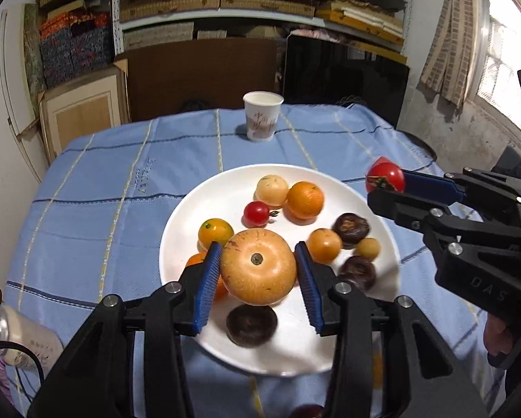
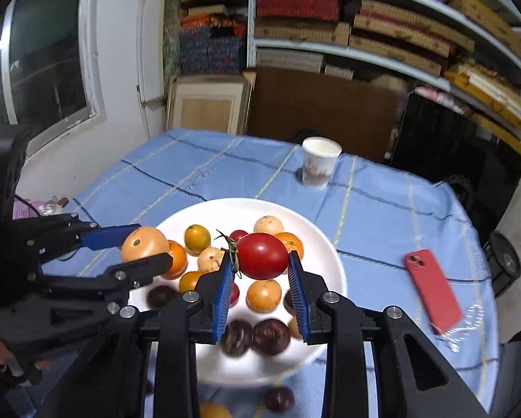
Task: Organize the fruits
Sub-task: 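Carry the tomato and pale orange fruit onto the white plate and release both, then grasp a pale yellow fruit with the right tool while the left tool grasps a dark red plum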
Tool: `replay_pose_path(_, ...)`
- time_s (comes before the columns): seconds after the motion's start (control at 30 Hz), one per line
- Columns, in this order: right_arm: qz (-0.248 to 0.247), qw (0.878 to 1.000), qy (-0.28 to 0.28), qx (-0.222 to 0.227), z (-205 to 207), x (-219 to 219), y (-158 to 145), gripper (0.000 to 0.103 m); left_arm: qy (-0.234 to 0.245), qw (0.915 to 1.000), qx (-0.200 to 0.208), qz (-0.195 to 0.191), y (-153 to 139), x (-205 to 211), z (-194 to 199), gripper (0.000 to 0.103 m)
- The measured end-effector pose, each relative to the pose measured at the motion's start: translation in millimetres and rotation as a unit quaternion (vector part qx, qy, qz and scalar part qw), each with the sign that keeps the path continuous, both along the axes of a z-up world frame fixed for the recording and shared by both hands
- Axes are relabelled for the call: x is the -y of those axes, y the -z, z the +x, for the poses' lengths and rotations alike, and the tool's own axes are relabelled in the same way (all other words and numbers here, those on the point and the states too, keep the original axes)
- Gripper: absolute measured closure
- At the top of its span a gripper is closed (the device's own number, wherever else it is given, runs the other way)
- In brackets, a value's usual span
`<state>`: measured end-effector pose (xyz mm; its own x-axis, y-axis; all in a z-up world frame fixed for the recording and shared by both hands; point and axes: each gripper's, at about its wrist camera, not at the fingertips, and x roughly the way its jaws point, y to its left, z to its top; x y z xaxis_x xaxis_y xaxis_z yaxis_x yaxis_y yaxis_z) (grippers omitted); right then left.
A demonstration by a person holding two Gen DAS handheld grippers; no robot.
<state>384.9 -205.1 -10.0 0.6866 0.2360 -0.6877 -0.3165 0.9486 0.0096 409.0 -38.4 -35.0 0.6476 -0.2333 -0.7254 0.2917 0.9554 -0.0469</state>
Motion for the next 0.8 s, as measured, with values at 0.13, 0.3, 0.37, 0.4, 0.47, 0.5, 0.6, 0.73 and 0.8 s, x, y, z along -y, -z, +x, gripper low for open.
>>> replay_pose_path(0.13,-0.008,1.000,0.011,0.000,13.4,-3.2,15.5,0.060,-0.010,0.9999,-0.005,0.003,15.0,-4.5,14.7,0.039)
replay_pose_path(0.3,0.001,1.000,0.014,0.023,-5.3,4.7,8.1,0.051,-0.036,0.9984,0.043,0.001,-1.1,-16.9,-4.3,0.017)
replay_pose_path(0.37,0.014,0.999,0.016,0.024,-18.6,12.2,0.5,0.051,-0.030,0.9985,0.043,-0.013,-8.9,-23.1,-20.6,0.016)
replay_pose_path(0.4,0.021,0.999,0.013,0.025,-30.5,15.3,-2.9,0.050,-0.027,0.9986,0.044,-0.012,-11.8,-24.7,-28.0,0.015)
replay_pose_path(0.47,0.018,1.000,0.009,0.023,-54.3,18.0,-3.7,0.047,-0.014,0.9988,0.047,-0.007,-14.9,-28.1,-52.0,0.014)
replay_pose_path(0.5,0.014,1.000,0.005,0.019,-71.2,18.5,-0.7,0.044,-0.004,0.9990,0.045,-0.002,-14.4,-28.8,-64.1,0.013)
replay_pose_path(0.6,-0.014,1.000,0.004,0.000,-113.8,15.3,21.3,0.044,0.024,0.9984,0.043,0.029,-4.1,-28.5,-103.4,0.013)
replay_pose_path(0.73,-0.052,0.999,0.015,0.000,-147.6,3.5,52.8,0.044,0.048,0.9970,0.025,0.055,17.2,-28.1,-140.4,0.013)
replay_pose_path(0.8,-0.041,0.999,0.020,-0.016,-145.9,2.0,62.0,0.044,0.047,0.9973,0.011,0.055,28.0,-29.6,-152.3,0.013)
